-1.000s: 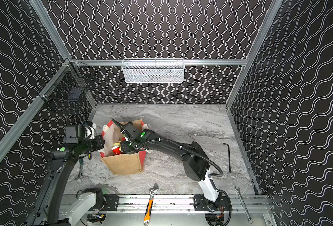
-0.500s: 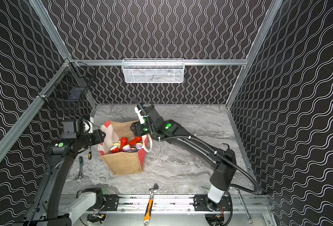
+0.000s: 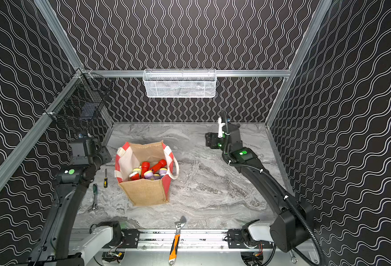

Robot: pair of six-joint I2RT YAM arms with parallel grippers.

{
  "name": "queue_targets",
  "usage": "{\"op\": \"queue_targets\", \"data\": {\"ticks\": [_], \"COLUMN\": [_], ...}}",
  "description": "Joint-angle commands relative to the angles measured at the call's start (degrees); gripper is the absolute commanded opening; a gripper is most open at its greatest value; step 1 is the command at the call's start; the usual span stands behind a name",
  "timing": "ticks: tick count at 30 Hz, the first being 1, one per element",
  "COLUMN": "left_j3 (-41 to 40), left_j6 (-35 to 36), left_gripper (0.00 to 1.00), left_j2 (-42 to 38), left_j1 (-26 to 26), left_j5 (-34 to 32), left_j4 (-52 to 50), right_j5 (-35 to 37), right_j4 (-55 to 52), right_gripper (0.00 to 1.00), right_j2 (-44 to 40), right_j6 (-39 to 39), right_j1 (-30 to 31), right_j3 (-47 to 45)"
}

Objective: Put the flashlights into the tote bags
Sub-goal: Reset both arms

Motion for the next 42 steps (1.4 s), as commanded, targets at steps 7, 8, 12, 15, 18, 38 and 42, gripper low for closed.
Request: {"op": "queue_targets", "data": {"ticks": [7, 8, 12, 15, 18, 38, 42], "left_j3": [-18.0, -19.5, -23.5, -27.6, -32.6, -42.5, -38.7], "left_j6": [0.2, -0.3, 4.1, 10.4, 15.2, 22.5, 22.5], "left_gripper": [0.68, 0.68, 0.69, 0.69, 0.69, 0.77, 0.99], "left_j2": [4.1, 5.9, 13.6, 16.6, 18.4, 30.3, 31.2], "left_j1": [0.1, 0.0, -0.3, -0.3, -0.8, -6.3, -6.6], "left_j5": [-13.8, -14.2, -16.3, -13.7, -9.2, 17.1, 16.2], "left_j4": [27.4, 29.3, 38.6, 50.6, 63.3, 101.7, 95.9], "right_j5": [3.4, 4.8, 8.0, 11.1, 12.2, 4.2, 3.8], "right_j4": [16.2, 17.9, 25.5, 31.3, 34.7, 80.7, 77.0], "right_gripper": [0.85, 0.86, 0.86, 0.87, 0.87, 1.00, 1.00], "right_j2": [0.1, 0.2, 1.4, 2.9, 4.1, 11.5, 11.9], "right_j6": [-2.6, -3.1, -5.5, -7.5, -9.2, -15.2, -15.4], "right_j1": [-16.2, -17.2, -19.7, -20.4, -20.8, -20.9, -21.0], "right_j3": [-13.2, -14.8, -21.5, -25.6, -28.7, -51.6, -49.7]}}
